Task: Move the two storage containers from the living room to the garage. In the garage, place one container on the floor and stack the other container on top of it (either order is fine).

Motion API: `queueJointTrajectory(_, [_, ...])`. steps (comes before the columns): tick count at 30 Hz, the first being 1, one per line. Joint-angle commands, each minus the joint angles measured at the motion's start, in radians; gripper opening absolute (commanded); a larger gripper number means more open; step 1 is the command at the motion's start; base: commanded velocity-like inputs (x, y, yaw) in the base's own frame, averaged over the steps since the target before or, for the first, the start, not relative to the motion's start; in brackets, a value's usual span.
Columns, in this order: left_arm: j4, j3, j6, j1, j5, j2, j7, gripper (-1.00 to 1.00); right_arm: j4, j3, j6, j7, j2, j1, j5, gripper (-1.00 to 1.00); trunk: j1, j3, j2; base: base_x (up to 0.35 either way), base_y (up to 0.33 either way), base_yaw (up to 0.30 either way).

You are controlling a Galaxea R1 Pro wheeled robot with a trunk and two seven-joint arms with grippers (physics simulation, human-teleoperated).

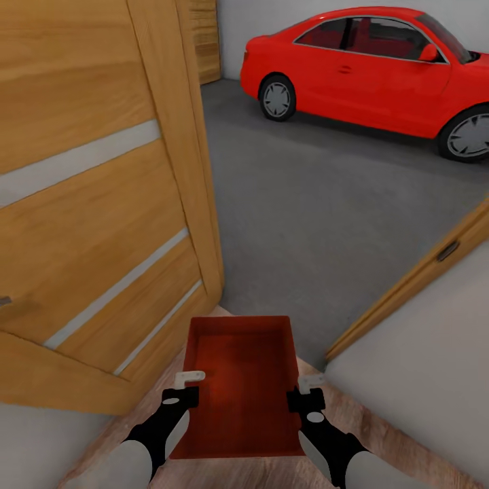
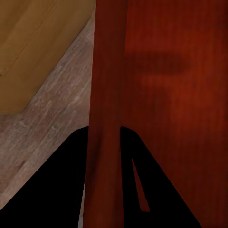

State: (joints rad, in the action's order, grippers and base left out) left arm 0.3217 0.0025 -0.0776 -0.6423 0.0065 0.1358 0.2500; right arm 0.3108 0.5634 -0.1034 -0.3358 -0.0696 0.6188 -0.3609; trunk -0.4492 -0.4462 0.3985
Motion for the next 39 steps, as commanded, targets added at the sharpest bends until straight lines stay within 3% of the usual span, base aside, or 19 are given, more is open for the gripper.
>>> queueJointTrajectory(1, [0.003, -0.012, -0.007, 0.001, -0.019, -0.001, 0.015, -1.0, -0.002, -0.02, -0.009, -0.02, 0.001, 0.002, -0.016, -1.0, -0.001, -0.001, 0.002, 0.199, 0.261, -0.003])
queueJointTrajectory(7, [0.003, -0.012, -0.003, 0.001, -0.02, -0.001, 0.015, -1.0, -0.002, -0.02, -0.009, -0.02, 0.001, 0.002, -0.016, -1.0, -0.001, -0.001, 0.002, 0.145, 0.165, -0.085])
queueJointTrajectory(34, [0.003, -0.012, -0.003, 0.001, -0.017, -0.002, 0.015, -1.0, -0.002, -0.02, -0.009, -0.02, 0.001, 0.002, -0.016, -1.0, -0.001, -0.001, 0.002, 0.003, 0.003, -0.25])
queueJointTrajectory(39, [0.003, -0.012, -0.009, 0.001, -0.016, -0.002, 0.013, -1.0, -0.002, -0.02, -0.009, -0.02, 0.002, 0.002, -0.016, -1.0, -0.001, -0.001, 0.002, 0.133, 0.209, -0.033])
